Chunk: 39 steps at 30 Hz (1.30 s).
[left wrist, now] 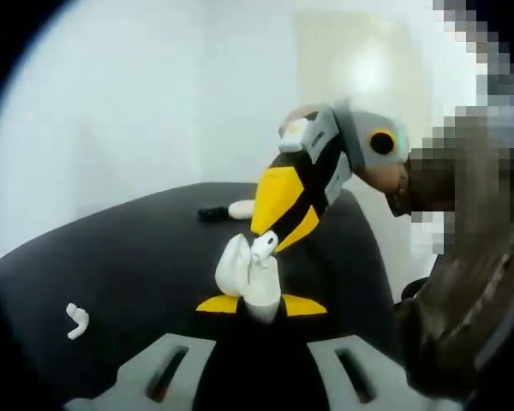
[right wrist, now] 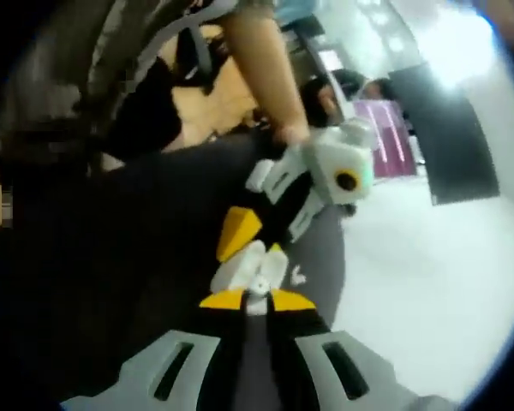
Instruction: Pick up three earphones and place each one into its charging case using tactile feedback, ensure that each earphone is properly inserted and securely positioned inside the case.
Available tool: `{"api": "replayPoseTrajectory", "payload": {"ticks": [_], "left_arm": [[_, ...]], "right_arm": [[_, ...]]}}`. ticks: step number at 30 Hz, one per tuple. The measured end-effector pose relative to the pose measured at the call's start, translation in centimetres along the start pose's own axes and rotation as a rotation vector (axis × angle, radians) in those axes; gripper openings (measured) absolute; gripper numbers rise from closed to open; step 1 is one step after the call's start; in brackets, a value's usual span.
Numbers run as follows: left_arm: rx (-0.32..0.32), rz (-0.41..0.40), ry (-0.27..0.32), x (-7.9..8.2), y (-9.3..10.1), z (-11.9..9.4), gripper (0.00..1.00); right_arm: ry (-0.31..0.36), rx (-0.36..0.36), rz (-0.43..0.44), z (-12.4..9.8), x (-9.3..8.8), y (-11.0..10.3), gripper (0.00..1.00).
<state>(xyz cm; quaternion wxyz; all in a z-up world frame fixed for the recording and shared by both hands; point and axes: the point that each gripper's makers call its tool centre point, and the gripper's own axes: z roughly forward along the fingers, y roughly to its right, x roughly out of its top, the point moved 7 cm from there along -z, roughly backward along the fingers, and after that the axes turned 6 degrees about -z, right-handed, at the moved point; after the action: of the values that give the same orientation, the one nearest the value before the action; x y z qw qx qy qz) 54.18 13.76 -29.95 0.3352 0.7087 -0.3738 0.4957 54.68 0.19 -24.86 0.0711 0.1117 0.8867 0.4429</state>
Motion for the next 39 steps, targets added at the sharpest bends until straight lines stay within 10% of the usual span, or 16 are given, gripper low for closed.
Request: {"api": "replayPoseTrajectory", "payload": {"ticks": [19, 22, 28, 31, 34, 39], "left_arm": [[0.000, -0.005, -0.001, 0.1, 0.8, 0.4, 0.14], [0.000, -0.006, -0.001, 0.1, 0.5, 0.3, 0.14], [0.005, -0.007, -0.003, 0.2, 1.1, 0.6, 0.14], [0.007, -0.009, -0.003, 0.3, 1.2, 0.7, 0.14], [0.008, -0.008, -0.003, 0.3, 1.4, 0.7, 0.14], [0.002, -0.019, -0.005, 0.4, 1.5, 0.8, 0.14]], "right_arm": [[0.056, 0.041, 0.129, -0.4, -0.9, -0.1, 0.14], [0.186, -0.036, 0.372, -0.9, -1.8, -0.4, 0.14], [0.606, -0.241, 1.191, -2.5, -5.0, 1.3, 0.16], [0.647, -0.221, 1.456, -2.1, -6.3, 1.9, 0.22], [0.546, -0.028, 1.433, 0.0, -6.1, 0.0, 0.29], [0.554, 0.149, 1.300, 1.6, -4.5, -1.2, 0.39]]}}
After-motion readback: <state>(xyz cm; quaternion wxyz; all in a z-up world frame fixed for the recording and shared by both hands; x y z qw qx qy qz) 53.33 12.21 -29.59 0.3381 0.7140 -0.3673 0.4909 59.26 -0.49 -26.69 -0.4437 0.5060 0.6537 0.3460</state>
